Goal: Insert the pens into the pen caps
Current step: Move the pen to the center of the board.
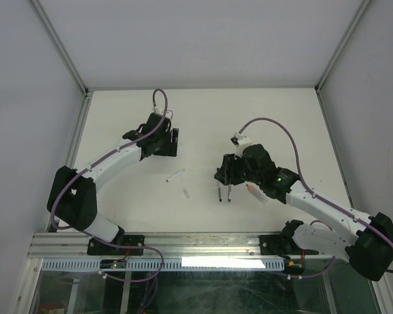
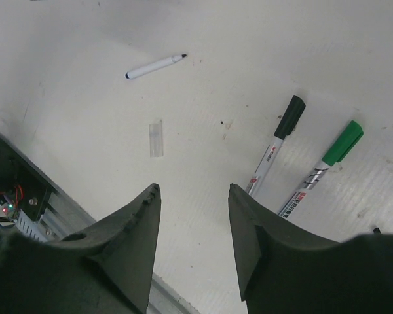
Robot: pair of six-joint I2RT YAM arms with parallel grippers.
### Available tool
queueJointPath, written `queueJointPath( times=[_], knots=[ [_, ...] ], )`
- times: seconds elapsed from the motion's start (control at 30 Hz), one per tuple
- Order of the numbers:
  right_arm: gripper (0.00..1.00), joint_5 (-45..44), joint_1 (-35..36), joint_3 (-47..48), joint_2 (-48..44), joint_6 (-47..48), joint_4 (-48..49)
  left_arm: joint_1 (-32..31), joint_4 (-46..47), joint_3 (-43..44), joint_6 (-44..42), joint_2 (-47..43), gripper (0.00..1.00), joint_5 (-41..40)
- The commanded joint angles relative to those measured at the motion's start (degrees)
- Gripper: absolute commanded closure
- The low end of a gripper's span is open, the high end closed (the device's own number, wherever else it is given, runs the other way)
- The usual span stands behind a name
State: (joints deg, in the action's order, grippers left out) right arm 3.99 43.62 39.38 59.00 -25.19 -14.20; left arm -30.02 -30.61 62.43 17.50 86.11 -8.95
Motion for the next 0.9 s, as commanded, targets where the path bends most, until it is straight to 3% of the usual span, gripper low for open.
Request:
queueJointPath(
  times=[0.0, 0.33, 0.57, 0.87],
  knots=[
    [0.53, 6.7, -0.33, 3.77, -0.2, 4.16, -2.39, 0.65, 4.01, 3.1, -7.33, 2.83, 0.37, 2.45],
    [0.53, 13.1, -0.36, 2.72, 0.22, 6.17, -2.82, 3.61, 6.82, 8.32, -16.91, 12.06, 0.39, 3.99],
    [0.53, 11.41, -0.37, 1.51, 1.05, 3.87, 0.16, 6.15, 4.36, 14.86, -22.71, 16.82, 0.39, 7.83],
    [0.54, 11.65, -0.35, 4.18, 4.34, 3.02, -0.58, 8.2, 1.14, 15.97, -26.44, 20.58, 0.44, 13.24]
  ],
)
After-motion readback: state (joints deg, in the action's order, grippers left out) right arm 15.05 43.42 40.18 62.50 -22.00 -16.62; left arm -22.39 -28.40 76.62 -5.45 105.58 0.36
